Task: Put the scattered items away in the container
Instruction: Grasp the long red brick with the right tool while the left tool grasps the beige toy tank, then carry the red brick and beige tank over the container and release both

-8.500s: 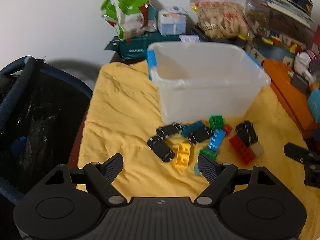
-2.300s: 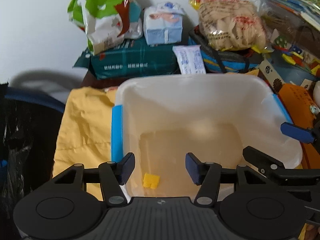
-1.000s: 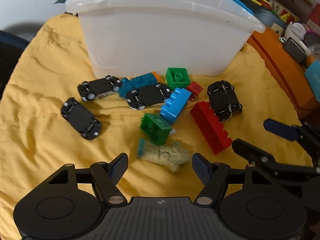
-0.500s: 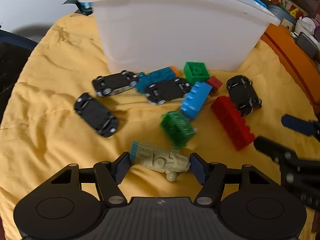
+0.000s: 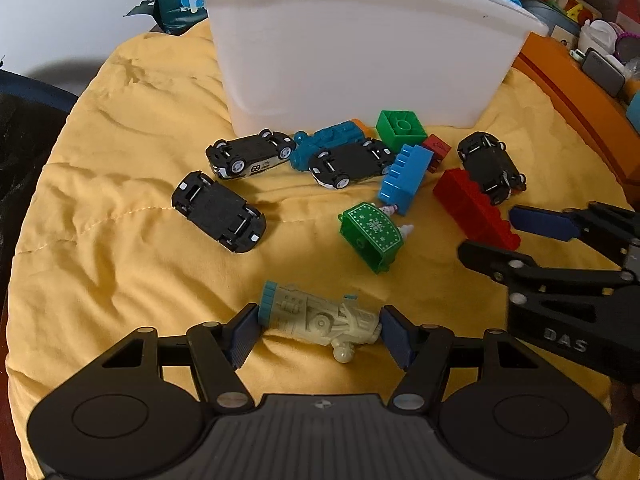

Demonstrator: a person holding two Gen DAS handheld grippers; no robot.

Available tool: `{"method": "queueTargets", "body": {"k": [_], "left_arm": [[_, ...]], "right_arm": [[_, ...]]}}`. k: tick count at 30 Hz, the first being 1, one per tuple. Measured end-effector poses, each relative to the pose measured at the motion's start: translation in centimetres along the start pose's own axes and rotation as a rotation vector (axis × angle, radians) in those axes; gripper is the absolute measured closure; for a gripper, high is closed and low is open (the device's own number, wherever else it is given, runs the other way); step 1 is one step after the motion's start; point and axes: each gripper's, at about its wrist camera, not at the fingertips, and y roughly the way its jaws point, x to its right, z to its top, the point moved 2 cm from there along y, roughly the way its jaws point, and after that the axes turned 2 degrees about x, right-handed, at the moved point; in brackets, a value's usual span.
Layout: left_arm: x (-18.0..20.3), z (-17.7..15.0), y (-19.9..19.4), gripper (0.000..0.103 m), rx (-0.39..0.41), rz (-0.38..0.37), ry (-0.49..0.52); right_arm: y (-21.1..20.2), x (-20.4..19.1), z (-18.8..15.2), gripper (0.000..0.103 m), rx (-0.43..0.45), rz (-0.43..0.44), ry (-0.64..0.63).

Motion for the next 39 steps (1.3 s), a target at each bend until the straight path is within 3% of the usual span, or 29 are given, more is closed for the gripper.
{"method": "queueTargets", "body": {"k": [1, 3, 10, 22, 39], "left_arm": [[-0.1, 0.0, 0.0, 0.035, 0.001, -0.003, 0.002], [-0.2, 0.0, 0.0, 0.035, 0.005, -0.015, 0.002], [-0.8, 0.2, -0.5, 0.035, 0.009, -0.051, -0.038], [-0.6, 2.6, -3.6, 0.035, 0.059, -0.042, -0.016], [-1.8, 9.2, -11.4, 0.035, 0.179, 0.01, -0.032]], "right_arm": [[0.2, -0.1, 0.0, 0.066, -0.006, 0.002, -0.001], [0.8, -0.1, -0.1, 0.074, -0.029, 0.008, 0.009], [0.3, 0.2, -0.1, 0.078, -0.024, 0.011, 0.035], [-2.5, 0.9, 0.9, 0.078, 0.028, -0.01, 0.025], [-9.3, 1.7, 9.0, 0.078, 0.199, -0.017, 0.067]]}}
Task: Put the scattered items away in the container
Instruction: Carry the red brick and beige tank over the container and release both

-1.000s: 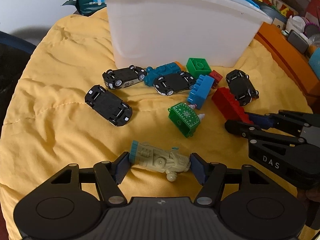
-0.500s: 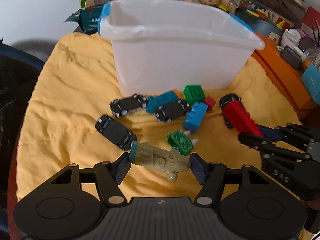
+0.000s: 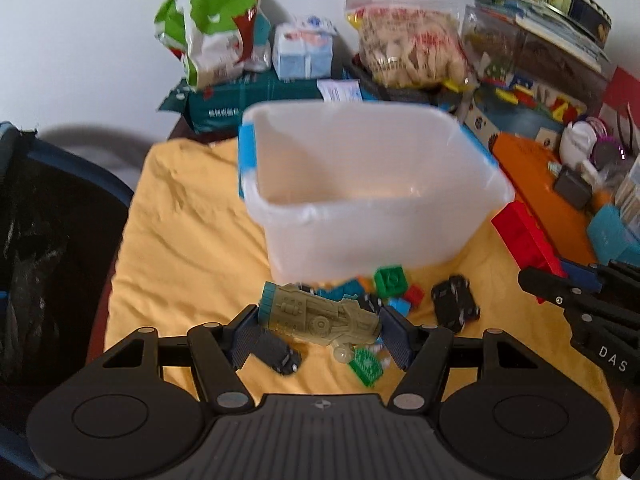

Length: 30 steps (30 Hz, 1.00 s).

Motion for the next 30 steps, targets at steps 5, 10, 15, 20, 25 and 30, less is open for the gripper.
{"method": "queueTargets", "body": {"k": [5, 10, 15, 20, 25, 30], "left_arm": [[0.2, 2.6, -0.4, 0.035, 0.037, 0.03, 0.014], [0.2, 5.6, -0.3, 0.035, 0.068, 0.055, 0.007], [1.0, 8.2, 0.7, 0.035, 0.085, 0.06, 0.024], [1.1, 10.3, 3.3, 0.035, 0.051, 0.052, 0.004], [1.0, 11.4, 5.8, 0.035, 0.007, 0.052, -0.01], [1.2, 11.7, 7.9, 0.035, -0.033, 0.071, 0.002]], "right_arm": [[0.4, 0.3, 1.9, 0.078, 0.03, -0.006, 0.012], [1.2, 0.6, 3.5, 0.078, 0.042, -0.009, 0.005], [3.2, 1.1, 4.9, 0.078, 0.032, -0.014, -0.01], [6.4, 2.0, 6.1, 0.078, -0.011, -0.016, -0.008], [9.0, 2.6, 6.4, 0.078, -0.074, -0.014, -0.019], [10.9, 3.1, 5.9, 0.078, -0.137, -0.013, -0.019]]}}
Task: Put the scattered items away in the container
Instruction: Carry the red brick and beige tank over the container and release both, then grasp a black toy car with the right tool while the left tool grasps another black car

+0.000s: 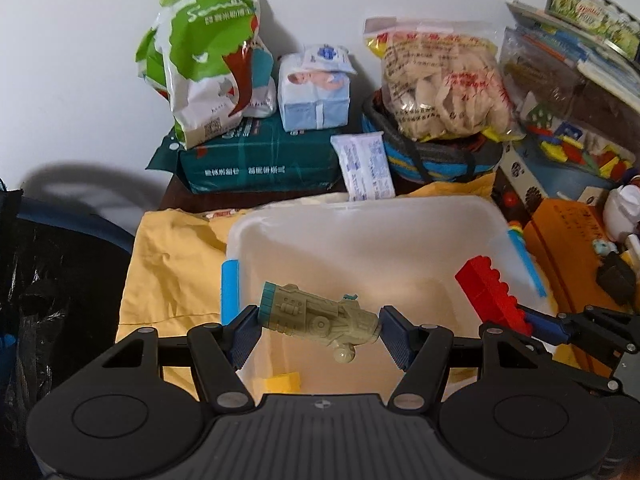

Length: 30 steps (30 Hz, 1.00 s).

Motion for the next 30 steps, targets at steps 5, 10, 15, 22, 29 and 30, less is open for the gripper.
{"method": "queueTargets", "body": {"k": [5, 10, 15, 22, 29, 30], "left_arm": [[-0.3, -0.2, 2.3, 0.035, -0.065, 0.014, -0.009], [-0.7, -0.5, 2.8, 0.035, -0.075, 0.003, -0.011], [-1.1, -1.0, 1.4, 0.035, -0.051, -0.005, 0.004], [-4.4, -4.8, -4.2, 0.034, 0.042, -0.018, -0.034], [-6.0, -12.7, -2.7, 0.034, -0.035, 0.046, -0.092], [-5.8, -13.7, -2.1, 0.034, -0.046, 0.058, -0.087]], "right_arm": [[0.8, 0.0, 0.4, 0.063, -0.002, -0.021, -0.032], [0.8, 0.4, 0.6, 0.05, 0.017, -0.024, -0.016], [-1.4, 0.4, 0.7, 0.049, 0.08, -0.015, 0.005], [-7.6, -0.3, -2.8, 0.043, 0.193, -0.002, 0.039], [-6.2, 0.1, -9.8, 0.048, 0.052, -0.057, 0.041], [-5.6, 0.3, -10.6, 0.049, 0.033, -0.067, 0.051]]}}
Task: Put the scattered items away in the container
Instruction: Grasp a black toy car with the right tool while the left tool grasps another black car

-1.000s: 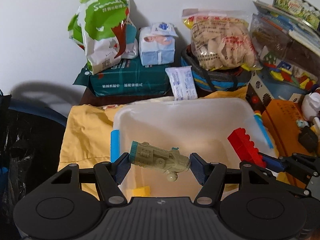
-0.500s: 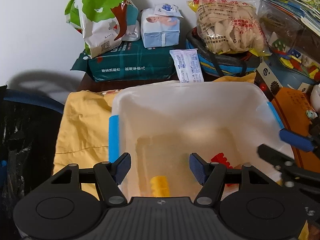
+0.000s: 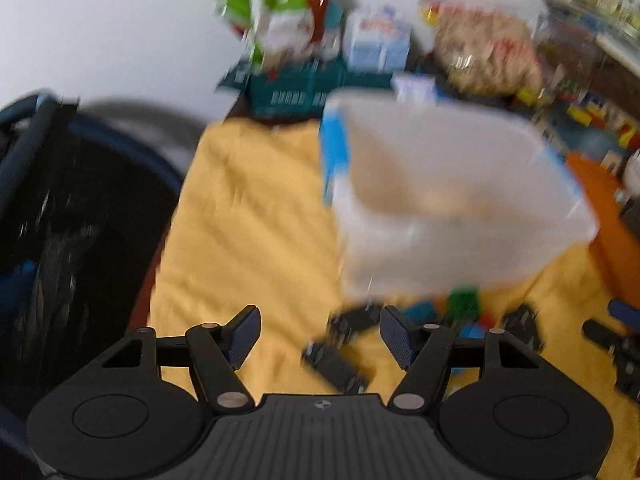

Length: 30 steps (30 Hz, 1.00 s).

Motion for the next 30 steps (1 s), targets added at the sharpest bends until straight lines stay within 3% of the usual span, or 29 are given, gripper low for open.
{"method": "queueTargets", "body": {"k": [9, 30], "left_arm": [[0.4, -4.4, 5.7, 0.034, -0.098, 0.04, -0.011], [1.3, -4.0, 7.8, 0.034, -0.086, 0.052, -0.048]], "right_arm": [[4.4, 0.3, -3.8, 0.052, -0.085, -0.061, 0.008], [7.8, -1.1, -4.6, 0.051, -0.105, -0.1, -0.001]]}}
